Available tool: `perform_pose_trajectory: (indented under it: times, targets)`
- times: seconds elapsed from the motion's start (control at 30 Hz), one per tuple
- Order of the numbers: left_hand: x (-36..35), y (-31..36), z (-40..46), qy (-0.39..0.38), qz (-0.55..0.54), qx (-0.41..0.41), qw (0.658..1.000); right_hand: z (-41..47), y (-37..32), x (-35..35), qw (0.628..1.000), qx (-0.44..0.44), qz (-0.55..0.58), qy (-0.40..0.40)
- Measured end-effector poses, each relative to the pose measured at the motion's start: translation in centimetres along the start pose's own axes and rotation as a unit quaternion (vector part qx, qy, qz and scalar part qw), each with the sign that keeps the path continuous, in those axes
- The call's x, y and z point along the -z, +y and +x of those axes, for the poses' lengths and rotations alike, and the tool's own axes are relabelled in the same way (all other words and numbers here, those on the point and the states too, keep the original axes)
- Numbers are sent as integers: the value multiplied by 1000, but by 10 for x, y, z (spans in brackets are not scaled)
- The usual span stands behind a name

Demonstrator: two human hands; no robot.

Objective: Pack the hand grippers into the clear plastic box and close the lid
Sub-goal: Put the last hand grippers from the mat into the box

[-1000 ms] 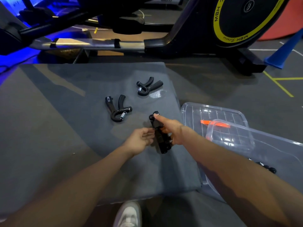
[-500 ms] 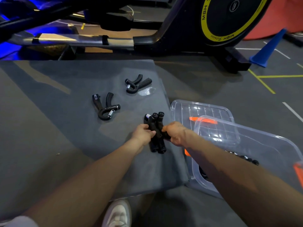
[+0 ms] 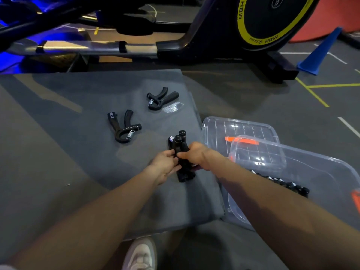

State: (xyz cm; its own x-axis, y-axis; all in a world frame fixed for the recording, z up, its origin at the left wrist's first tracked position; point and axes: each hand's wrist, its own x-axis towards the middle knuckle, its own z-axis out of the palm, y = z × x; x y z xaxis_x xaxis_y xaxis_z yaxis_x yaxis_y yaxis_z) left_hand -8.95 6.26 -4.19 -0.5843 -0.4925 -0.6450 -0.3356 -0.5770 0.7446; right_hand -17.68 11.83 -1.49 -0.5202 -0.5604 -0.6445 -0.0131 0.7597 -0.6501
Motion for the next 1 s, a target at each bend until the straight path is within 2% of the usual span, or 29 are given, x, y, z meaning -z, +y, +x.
perform_pose_trajectory:
  times: [0.13,0.33,0.53,0.67,0.83,0.93,1.0]
  targets:
    - [5,3,-1,7,-17,9,1000,3,-2,-10,992,40,-107,49]
    - [-5,15,-17,10,9,-30,999,-7,0,12,997,39,-36,58]
    - [-67,41,-55,-59,154,-82,983,-81,6,93,988,93,-72,96]
    - [-128,47,-90,-115,304,-135,936,-132,38,149,983,83,-87,141]
    - [-196,31,-112,-142,426,-199,871,-167,104,206,983,59,-50,167]
    - [-232,0,-109,-154,485,-197,838,-171,153,226,985,37,-58,161]
    - [-249,-24,-103,-189,502,-178,825,-168,183,236,985,26,-84,148]
